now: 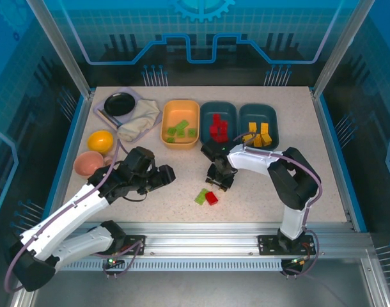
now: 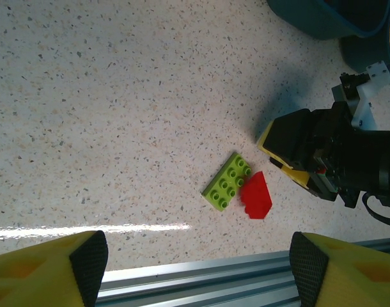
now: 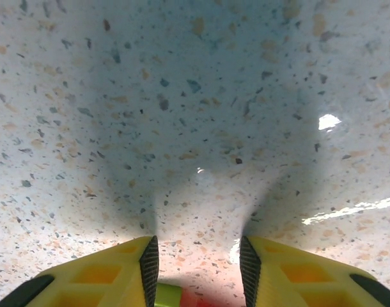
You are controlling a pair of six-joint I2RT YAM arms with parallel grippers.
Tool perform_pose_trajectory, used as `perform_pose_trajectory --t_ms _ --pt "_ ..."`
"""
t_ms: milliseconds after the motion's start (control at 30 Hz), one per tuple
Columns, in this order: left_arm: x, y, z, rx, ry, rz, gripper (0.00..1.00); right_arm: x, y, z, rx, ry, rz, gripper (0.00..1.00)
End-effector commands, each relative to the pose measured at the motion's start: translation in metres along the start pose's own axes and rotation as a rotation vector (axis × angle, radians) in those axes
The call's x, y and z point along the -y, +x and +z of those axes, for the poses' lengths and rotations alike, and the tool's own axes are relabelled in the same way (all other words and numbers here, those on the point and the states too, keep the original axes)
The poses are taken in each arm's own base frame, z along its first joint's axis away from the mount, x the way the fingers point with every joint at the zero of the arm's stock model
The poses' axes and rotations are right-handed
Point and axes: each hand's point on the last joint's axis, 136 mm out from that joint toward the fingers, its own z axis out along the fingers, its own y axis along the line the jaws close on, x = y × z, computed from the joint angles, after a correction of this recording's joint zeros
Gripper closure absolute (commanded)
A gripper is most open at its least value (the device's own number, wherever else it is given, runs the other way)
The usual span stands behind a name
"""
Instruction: Sort the legos into containers by color
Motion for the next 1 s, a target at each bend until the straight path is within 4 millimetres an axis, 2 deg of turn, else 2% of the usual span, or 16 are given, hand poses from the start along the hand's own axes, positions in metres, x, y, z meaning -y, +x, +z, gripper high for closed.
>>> perform_pose_trajectory --t_ms 0,67,133,200,233,333,400,500,633,800,967 --pt "0.001 0.005 -0.002 -0.021 0.012 0.013 0.21 -0.001 0.004 -0.002 -0.012 0.016 -0.008 0.6" --pt "0.002 0.005 -0.002 -0.021 0.015 0.013 0.21 0.002 0.006 -0.009 -0.015 0.032 -0.028 0.55" --pt "0.003 0.004 -0.003 -0.018 0.018 0.014 0.22 0.008 0.005 -0.021 0.014 0.048 -0.071 0.45" --pt "0.004 0.003 -0.004 -0.016 0.02 0.014 0.21 0.009 0.006 -0.033 0.039 0.023 -0.151 0.35" --pt "0.004 0.003 -0.004 -0.016 0.02 0.016 0.21 0.009 0.008 -0.04 0.047 0.008 -0.192 0.34" --pt "0.001 0.005 -0.005 -0.02 0.013 0.016 0.21 0.003 0.023 -0.056 0.06 -0.06 -0.434 0.31" --pt "-0.001 0.007 -0.005 -0.021 0.011 0.012 0.21 -0.001 0.042 -0.064 0.067 -0.075 -0.673 0.27" --pt "-0.004 0.008 -0.006 -0.021 0.011 0.008 0.21 0.015 0.067 -0.06 0.019 -0.009 -0.923 0.25" --pt "-0.005 0.008 -0.008 -0.019 0.005 0.012 0.22 0.04 0.078 -0.049 -0.057 0.075 -1.055 0.2" --pt "-0.007 0.009 -0.012 -0.012 0.01 -0.002 0.22 0.032 0.084 -0.036 -0.097 0.09 -1.129 0.2" --pt "-0.018 0.013 -0.02 0.014 0.017 -0.048 0.21 0.021 0.09 -0.019 -0.121 0.129 -1.152 0.22"
